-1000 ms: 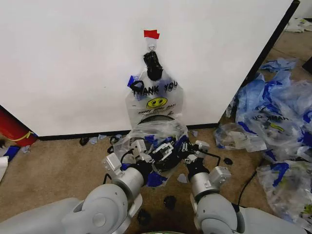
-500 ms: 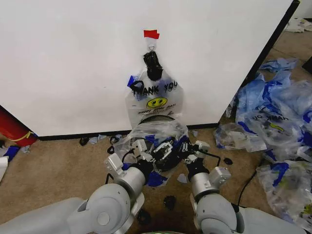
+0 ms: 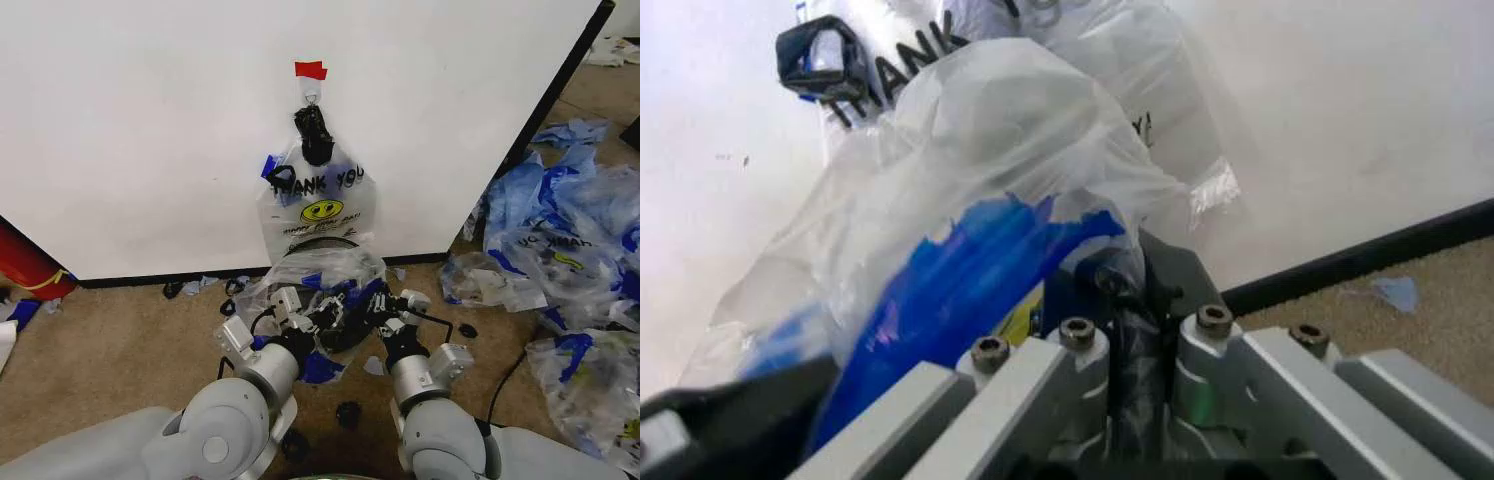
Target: Pick up the garbage bag from the wall and place it over the trash bin.
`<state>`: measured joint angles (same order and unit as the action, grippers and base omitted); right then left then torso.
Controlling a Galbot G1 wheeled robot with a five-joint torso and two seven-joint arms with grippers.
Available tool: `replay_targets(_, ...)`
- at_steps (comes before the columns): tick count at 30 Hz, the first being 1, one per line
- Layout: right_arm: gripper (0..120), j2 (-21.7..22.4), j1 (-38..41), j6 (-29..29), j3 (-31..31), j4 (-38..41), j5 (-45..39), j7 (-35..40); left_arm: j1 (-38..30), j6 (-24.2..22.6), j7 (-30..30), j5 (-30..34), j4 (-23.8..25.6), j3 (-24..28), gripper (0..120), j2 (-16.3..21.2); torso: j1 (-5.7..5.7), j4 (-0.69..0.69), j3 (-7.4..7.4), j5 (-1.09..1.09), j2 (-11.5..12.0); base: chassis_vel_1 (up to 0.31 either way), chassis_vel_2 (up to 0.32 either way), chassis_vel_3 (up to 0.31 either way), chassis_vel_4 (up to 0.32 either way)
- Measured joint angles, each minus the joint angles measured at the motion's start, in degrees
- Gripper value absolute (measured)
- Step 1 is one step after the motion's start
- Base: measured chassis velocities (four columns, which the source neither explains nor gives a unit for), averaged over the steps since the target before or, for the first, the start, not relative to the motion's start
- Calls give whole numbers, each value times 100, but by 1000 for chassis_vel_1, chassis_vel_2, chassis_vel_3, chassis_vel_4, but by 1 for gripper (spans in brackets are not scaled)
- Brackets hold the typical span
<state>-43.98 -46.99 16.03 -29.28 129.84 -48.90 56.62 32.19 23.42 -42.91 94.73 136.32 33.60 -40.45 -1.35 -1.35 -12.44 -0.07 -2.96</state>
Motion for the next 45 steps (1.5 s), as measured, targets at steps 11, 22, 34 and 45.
replay_targets(11, 1, 116, -186, 87, -286, -126, 282, -151, -187, 18, 0, 37, 161, -81, 0, 228, 0, 0, 0, 1, 0, 0, 0, 0, 0)
replay_targets(22, 1, 402, -467, 551, -601, -170, 632, -715, -371, 27, 48, 41, -114, -92, 0, 242, 0, 0, 0, 0, 0, 0, 0, 0, 0)
replay_targets(34, 1, 605, -737, 1203, -670, -195, 946, -1585, -571, 29, 211, 43, -590, -22, 0, 341, 0, 0, 0, 0, 0, 0, 0, 0, 0)
replay_targets(45, 1, 658, -876, 1291, -667, -402, 1294, -1672, -788, -24, 224, 238, -490, -4, 0, 549, 0, 0, 0, 0, 0, 0, 0, 0, 0)
